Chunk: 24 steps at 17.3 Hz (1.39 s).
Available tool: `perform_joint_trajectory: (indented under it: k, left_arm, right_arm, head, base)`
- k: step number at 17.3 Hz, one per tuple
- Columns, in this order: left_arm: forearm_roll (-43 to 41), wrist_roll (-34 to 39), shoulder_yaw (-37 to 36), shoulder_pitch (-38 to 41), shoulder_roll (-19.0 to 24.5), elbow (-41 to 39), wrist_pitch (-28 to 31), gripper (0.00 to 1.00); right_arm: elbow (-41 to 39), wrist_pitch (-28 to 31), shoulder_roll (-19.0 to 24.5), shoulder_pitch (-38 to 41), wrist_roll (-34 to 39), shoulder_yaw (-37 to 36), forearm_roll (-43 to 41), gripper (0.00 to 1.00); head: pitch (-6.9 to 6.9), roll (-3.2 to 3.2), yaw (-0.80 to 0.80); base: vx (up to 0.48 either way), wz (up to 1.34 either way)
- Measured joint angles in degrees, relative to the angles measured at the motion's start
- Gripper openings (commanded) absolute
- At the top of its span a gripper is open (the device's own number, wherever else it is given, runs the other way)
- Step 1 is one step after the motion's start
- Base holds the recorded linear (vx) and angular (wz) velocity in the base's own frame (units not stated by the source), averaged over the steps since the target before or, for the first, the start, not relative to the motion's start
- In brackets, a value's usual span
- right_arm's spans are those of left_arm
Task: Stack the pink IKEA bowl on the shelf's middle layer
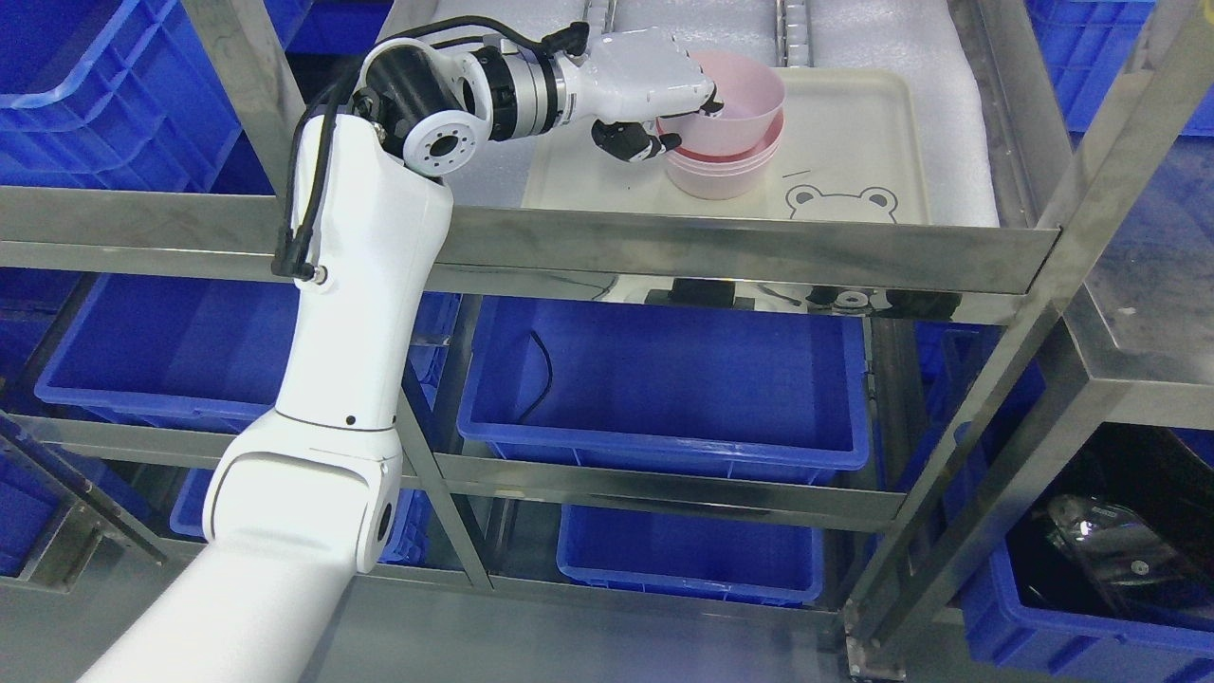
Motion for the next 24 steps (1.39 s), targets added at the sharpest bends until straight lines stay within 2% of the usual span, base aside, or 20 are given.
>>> perform_joint_trajectory:
  k: [2, 3, 6, 11, 15, 19, 24]
  left_arm:
    - [-0.15, 0.23, 0.09, -0.25, 0.00, 0.44, 0.05, 0.22]
    - [-0.22, 0.64, 0.13, -0.41, 0.00, 0.62, 0.06, 0.28]
    - [-0.33, 3.28, 0.27, -0.85, 0.00, 1.11, 0.14, 0.60]
    - [-0.29, 4.92, 0.49, -1.15, 0.00, 1.55, 0.16, 0.73]
    - [4.41, 5.13, 1.86, -0.95, 0.00, 1.28, 0.29, 0.72]
    - [23.13, 5.22, 1.82, 1.07, 0.01, 0.04, 1.60, 0.74]
    - [37.31, 8.45, -2.71, 5.50, 0.00, -2.55, 4.48, 0.75]
  right_arm:
    - [0.00, 0.00, 0.00, 0.00, 0.00, 0.00, 0.00, 1.00]
    - [0.00, 0.00, 0.00, 0.00, 0.00, 0.00, 0.00, 1.00]
    - [0.00, 0.00, 0.00, 0.00, 0.00, 0.00, 0.00, 1.00]
    - [0.00, 0.00, 0.00, 0.00, 0.00, 0.00, 0.00, 1.00]
    - [0.00, 0.00, 0.00, 0.00, 0.00, 0.00, 0.00, 1.00]
    - [0.00, 0.00, 0.00, 0.00, 0.00, 0.00, 0.00, 1.00]
    - [0.00, 0.00, 0.00, 0.01, 0.00, 0.00, 0.00, 1.00]
  head:
    - [0.00, 0.00, 0.00]
    - [0.00, 0.00, 0.00]
    - [0.00, 0.00, 0.00]
    - [0.00, 0.00, 0.00]
    - [0.00, 0.00, 0.00]
    - [0.00, 0.00, 0.00]
    - [0.00, 0.00, 0.00]
  base:
    - [0.000, 0.00]
    - [0.000, 0.00]
    - [0.000, 0.00]
    - [0.000, 0.00]
    - [0.000, 0.00]
    - [-0.002, 0.02]
    - [-0.017, 0.10]
